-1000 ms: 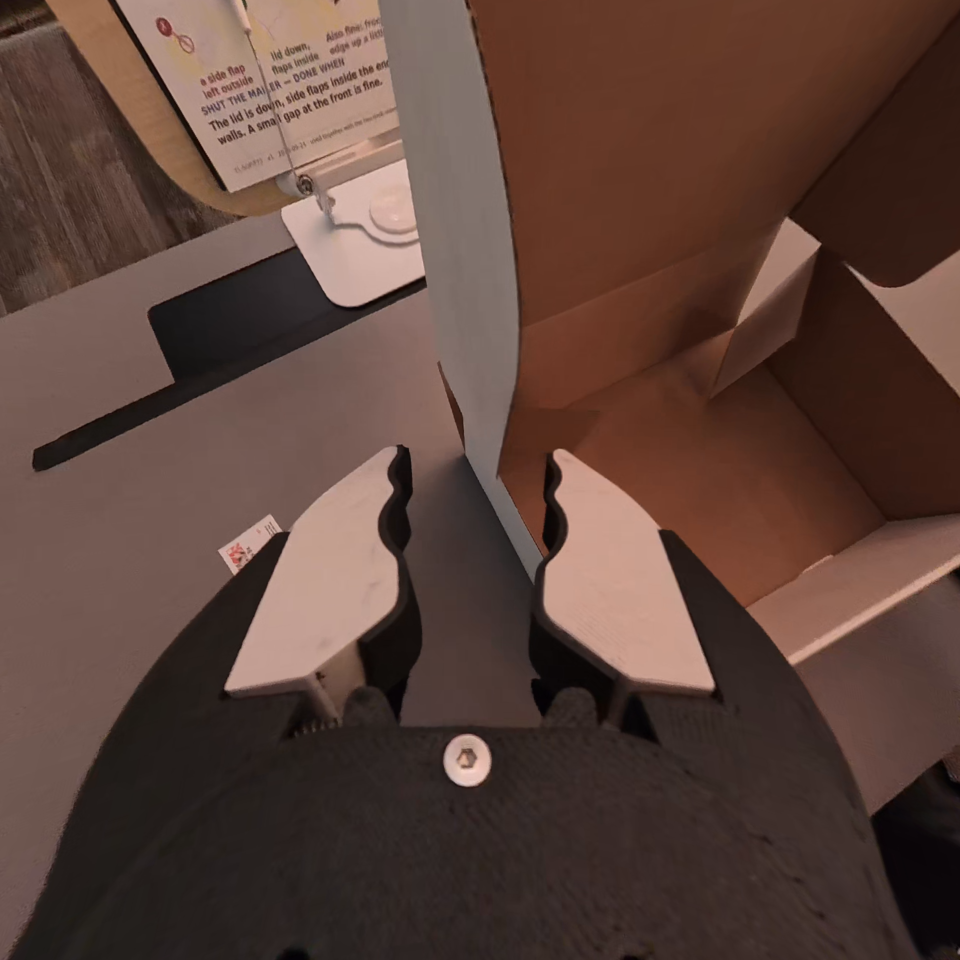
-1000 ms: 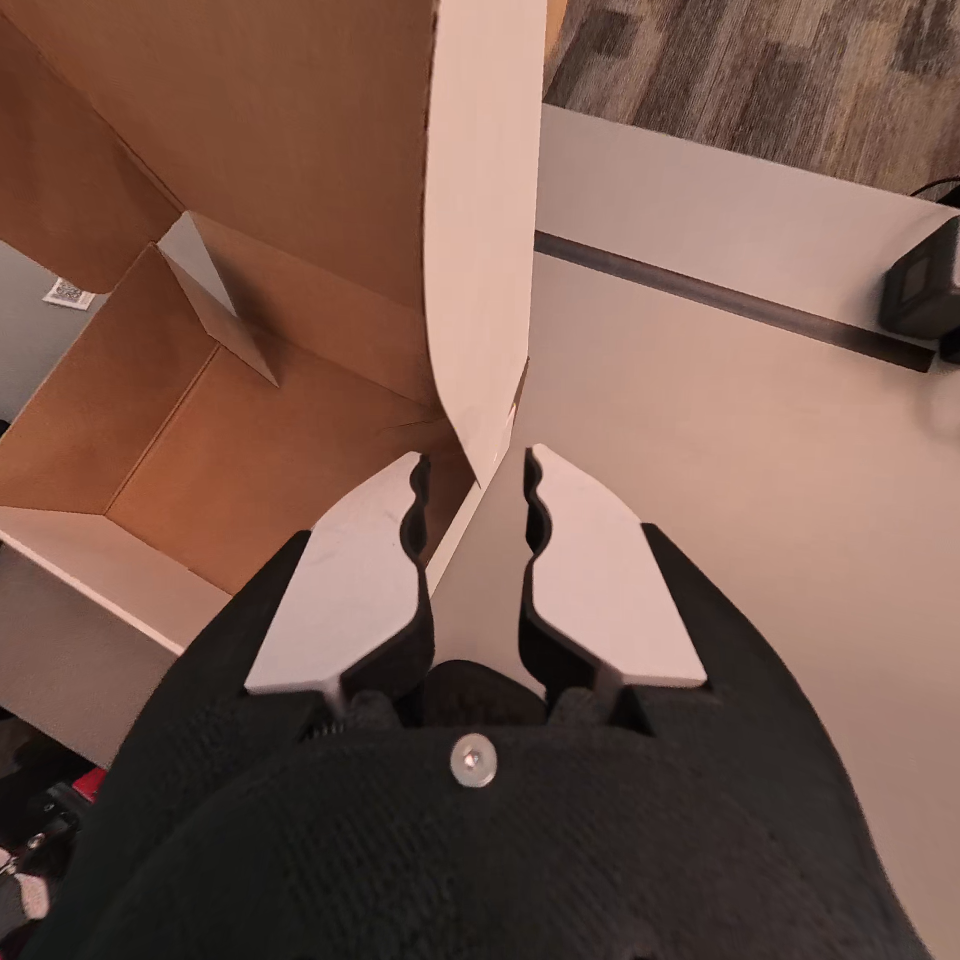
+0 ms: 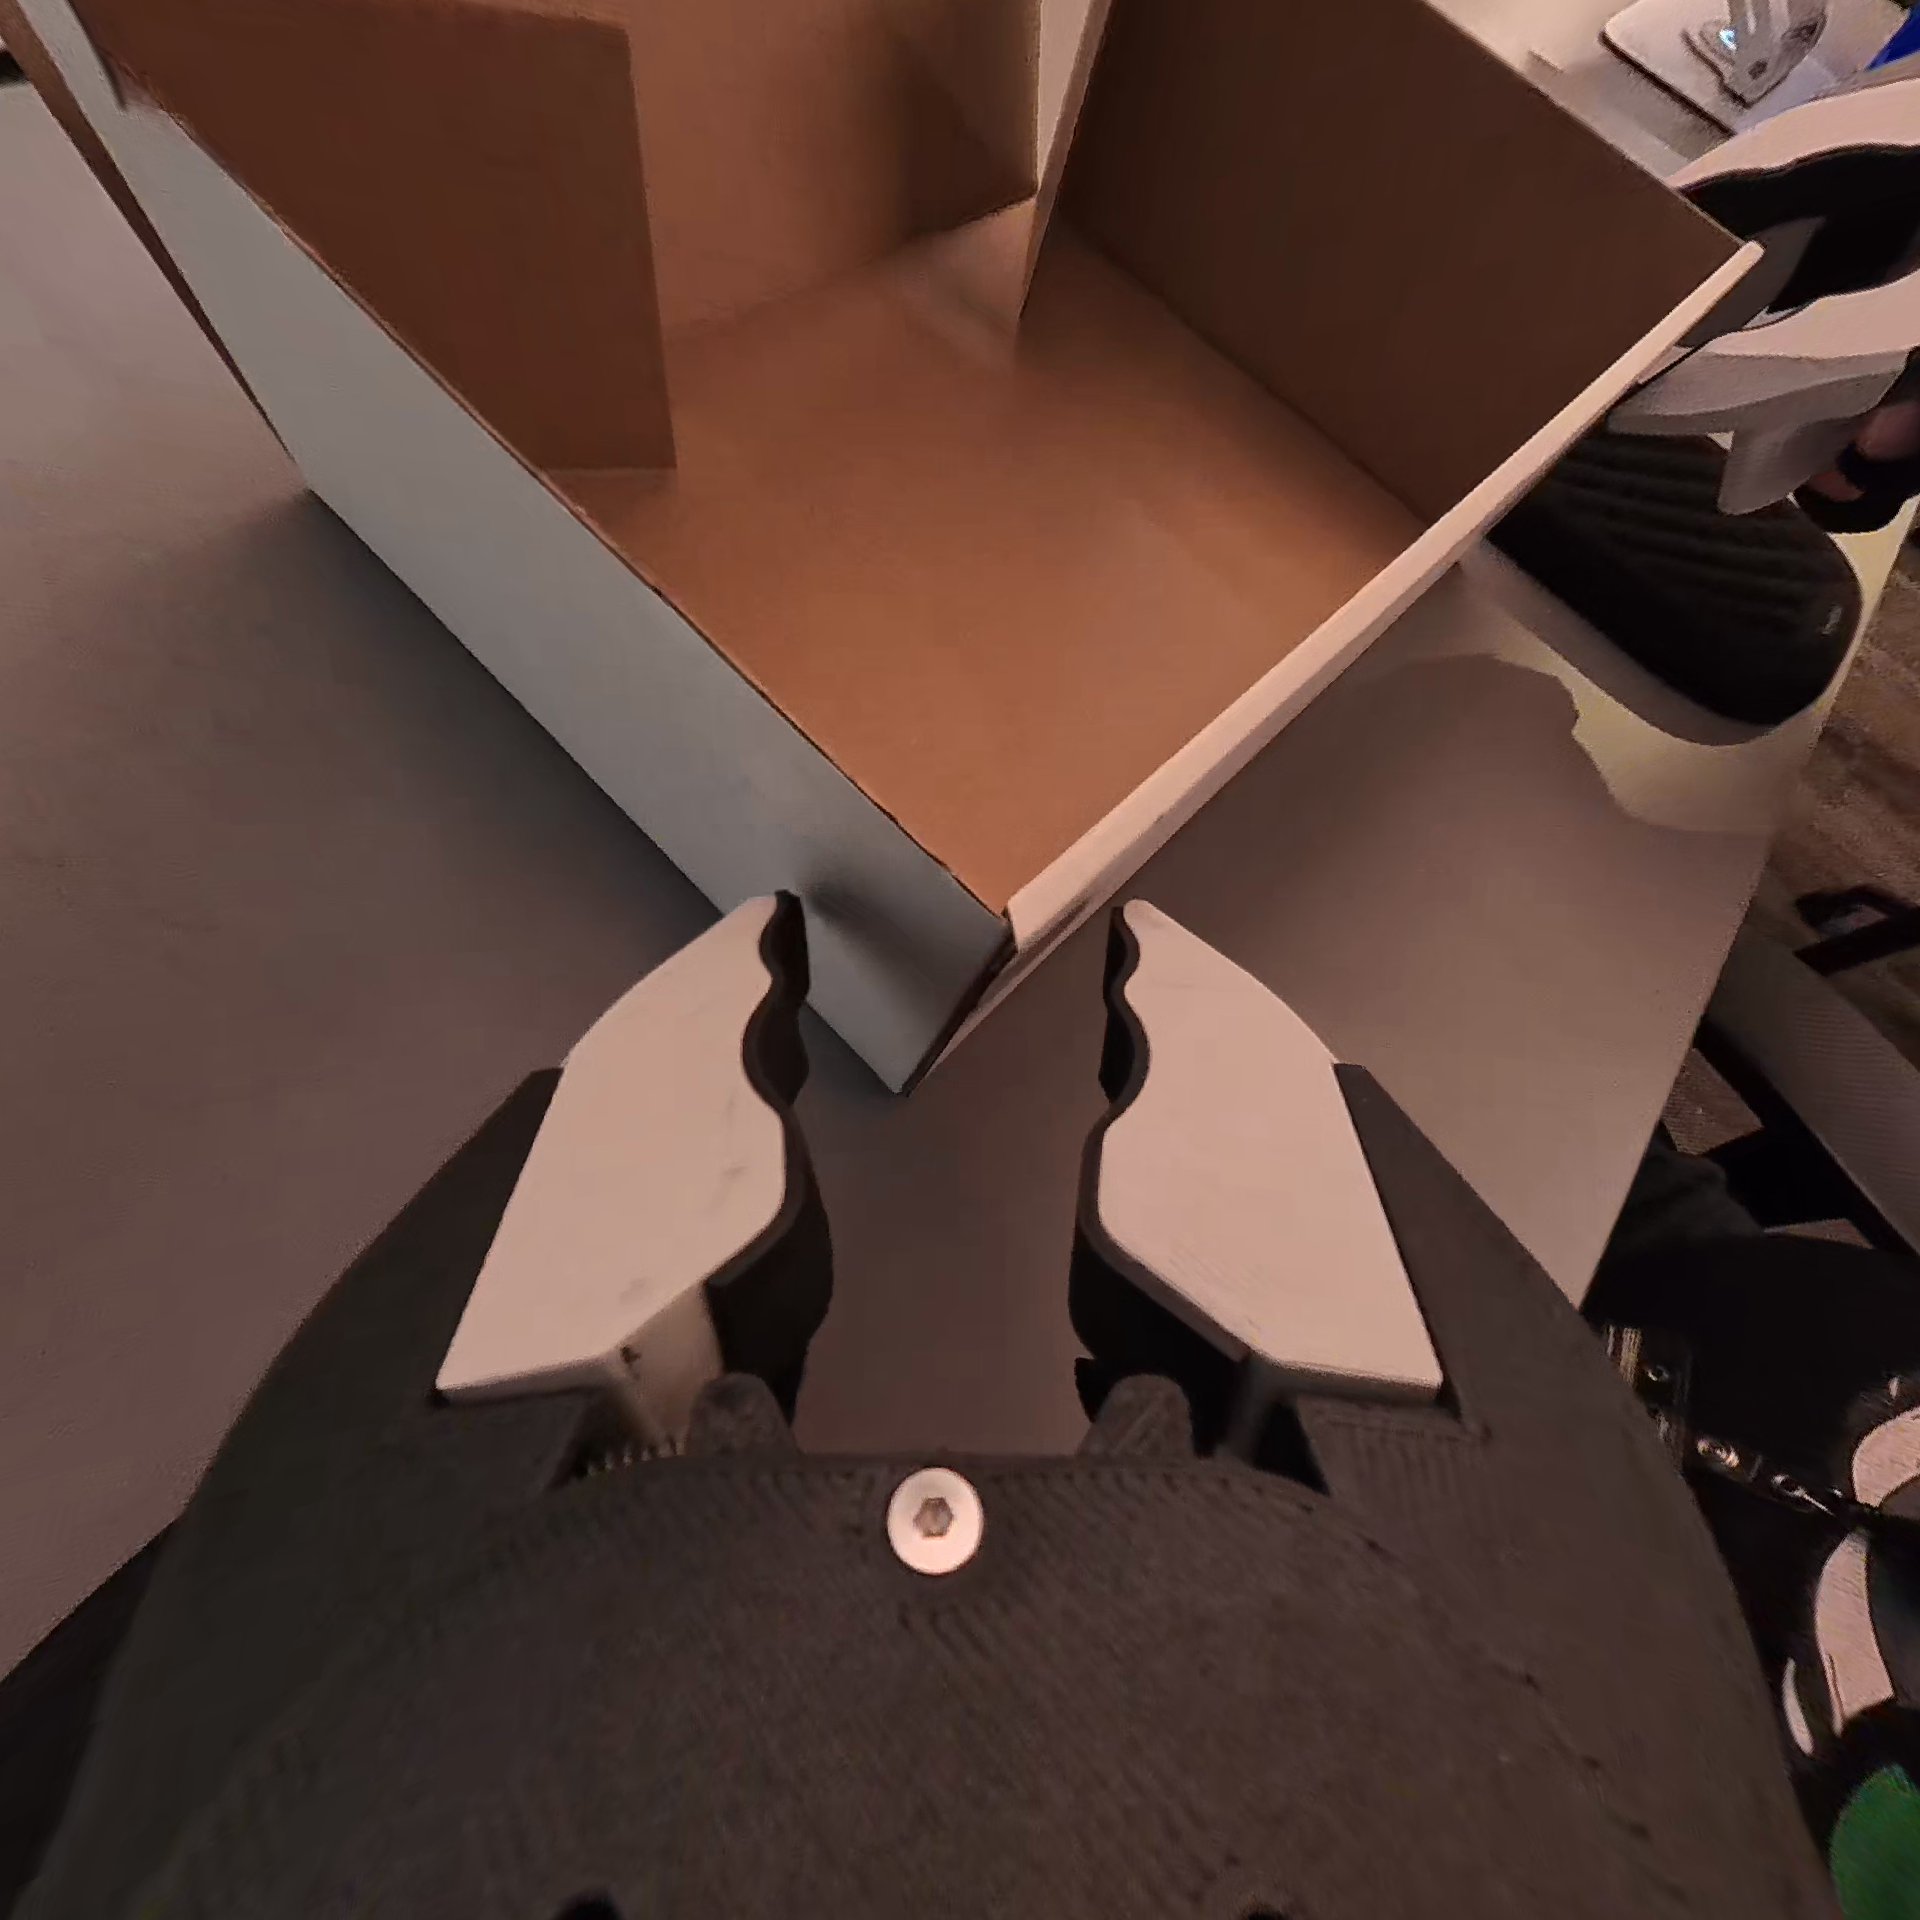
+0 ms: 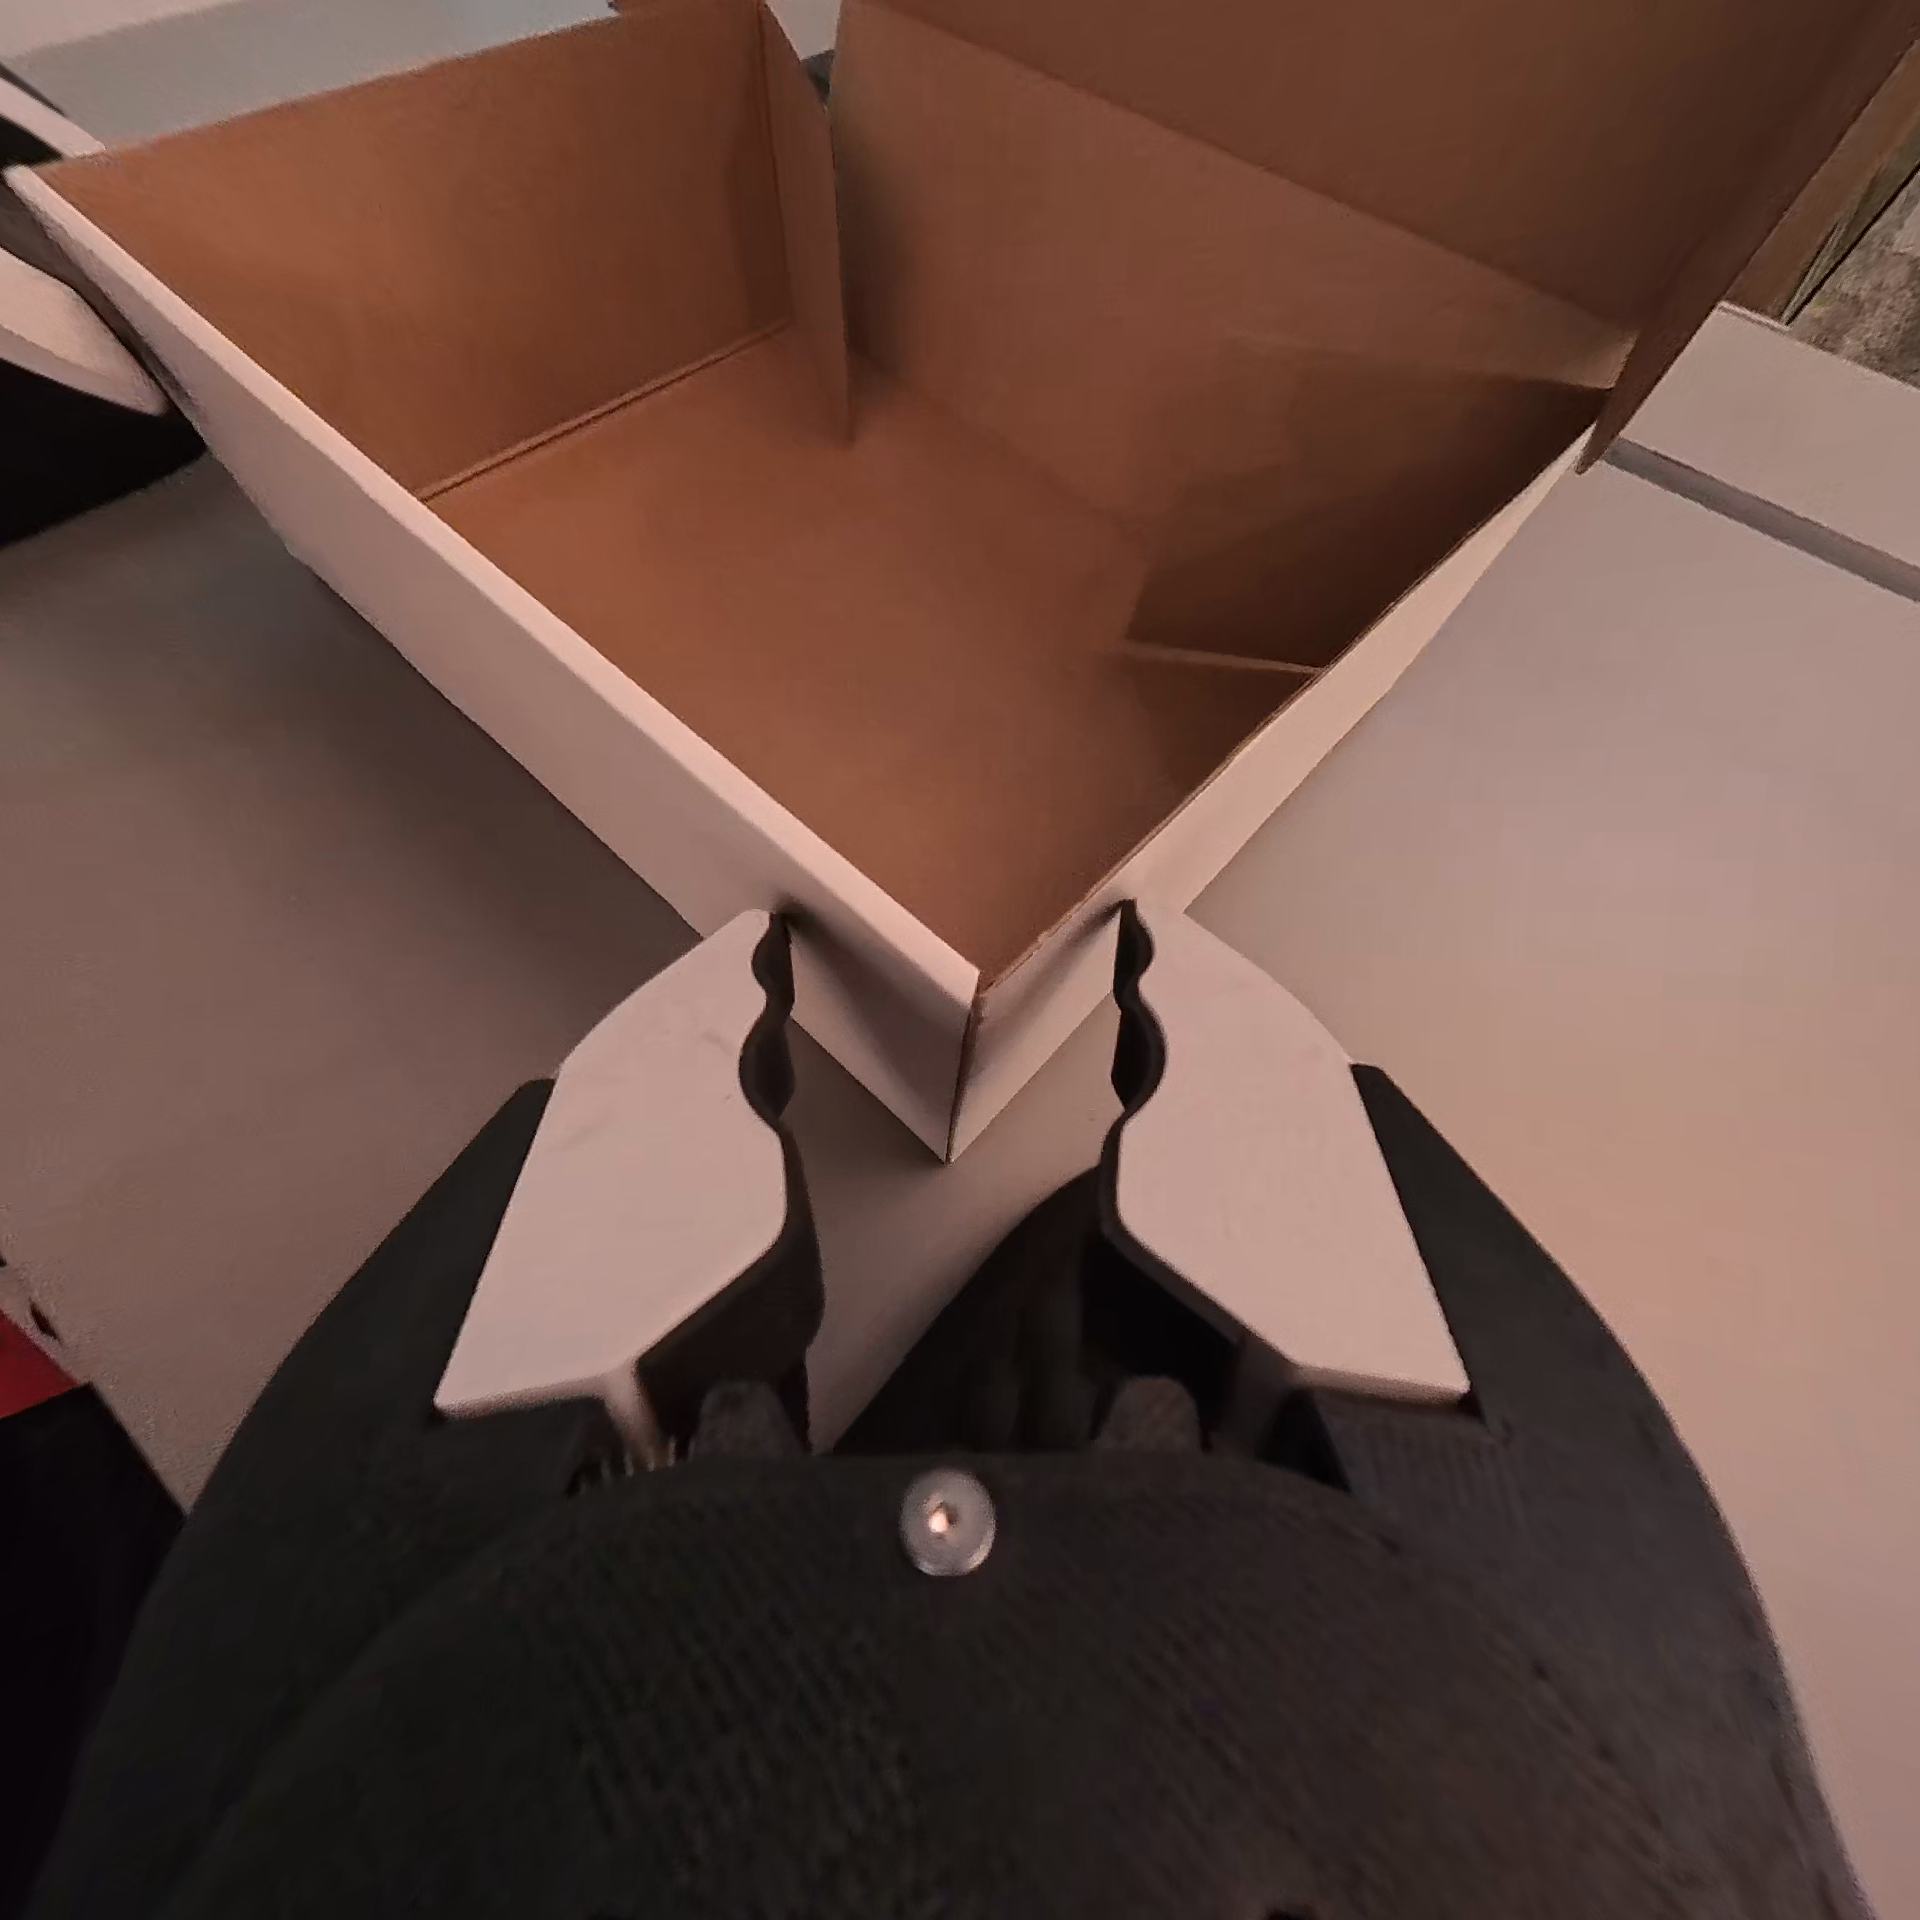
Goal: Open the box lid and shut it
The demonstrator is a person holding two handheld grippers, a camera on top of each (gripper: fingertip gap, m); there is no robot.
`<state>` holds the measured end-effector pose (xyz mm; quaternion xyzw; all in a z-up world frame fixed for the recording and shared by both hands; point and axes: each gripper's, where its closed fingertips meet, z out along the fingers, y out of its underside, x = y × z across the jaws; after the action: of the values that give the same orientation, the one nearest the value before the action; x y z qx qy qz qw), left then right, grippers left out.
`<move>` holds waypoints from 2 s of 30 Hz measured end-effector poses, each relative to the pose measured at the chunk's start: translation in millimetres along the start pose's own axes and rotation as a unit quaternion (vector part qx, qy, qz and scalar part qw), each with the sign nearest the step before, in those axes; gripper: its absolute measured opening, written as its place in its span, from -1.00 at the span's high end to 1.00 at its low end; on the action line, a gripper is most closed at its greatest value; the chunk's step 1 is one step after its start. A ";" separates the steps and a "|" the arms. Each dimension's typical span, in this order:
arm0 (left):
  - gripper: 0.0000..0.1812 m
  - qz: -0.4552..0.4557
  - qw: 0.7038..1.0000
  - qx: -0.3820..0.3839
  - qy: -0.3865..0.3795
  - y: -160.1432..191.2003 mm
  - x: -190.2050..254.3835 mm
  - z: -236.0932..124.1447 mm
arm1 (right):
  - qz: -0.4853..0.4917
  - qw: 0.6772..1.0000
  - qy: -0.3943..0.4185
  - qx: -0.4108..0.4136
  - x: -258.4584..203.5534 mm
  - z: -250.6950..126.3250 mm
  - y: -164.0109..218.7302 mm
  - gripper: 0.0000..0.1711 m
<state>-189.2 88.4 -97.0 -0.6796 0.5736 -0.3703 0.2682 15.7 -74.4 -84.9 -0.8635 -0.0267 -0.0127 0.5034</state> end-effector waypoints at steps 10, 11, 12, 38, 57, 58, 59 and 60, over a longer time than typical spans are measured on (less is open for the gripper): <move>0.42 -0.011 0.999 0.005 -0.052 -7.3 -25.5 7.2 | 0.001 1.000 -0.003 -0.018 10.3 27.6 -14.4 0.29; 0.42 -0.014 0.998 0.007 -0.053 -7.8 -26.8 7.0 | 0.003 1.000 -0.005 -0.020 11.4 29.6 -15.7 0.29; 0.42 -0.016 0.998 0.010 -0.052 -8.5 -27.4 6.1 | 0.005 1.000 -0.008 -0.023 11.4 30.1 -16.6 0.29; 0.44 0.053 0.992 0.045 -0.108 -53.2 -12.5 -57.5 | -0.107 0.608 0.401 -0.678 -54.8 -395.3 -59.3 0.29; 0.41 0.010 0.992 0.028 -0.123 -10.5 -26.6 -90.0 | -0.257 0.530 0.429 -0.685 -91.3 -357.5 -102.8 0.28; 0.41 0.007 0.992 0.031 -0.123 -9.6 -27.6 -92.4 | -0.261 0.538 0.427 -0.679 -91.1 -350.8 -105.0 0.28; 0.41 0.005 0.992 0.032 -0.124 -8.4 -28.6 -94.5 | -0.266 0.545 0.427 -0.671 -90.9 -344.7 -108.0 0.28; 0.41 0.005 0.991 0.032 -0.126 -6.6 -29.6 -96.3 | -0.272 0.551 0.428 -0.663 -90.5 -339.4 -111.4 0.28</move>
<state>-265.4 124.5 -41.5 -0.7091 0.5262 -0.2985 0.3621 -79.6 -318.0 174.7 -0.7966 -0.0254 -0.5313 -0.2873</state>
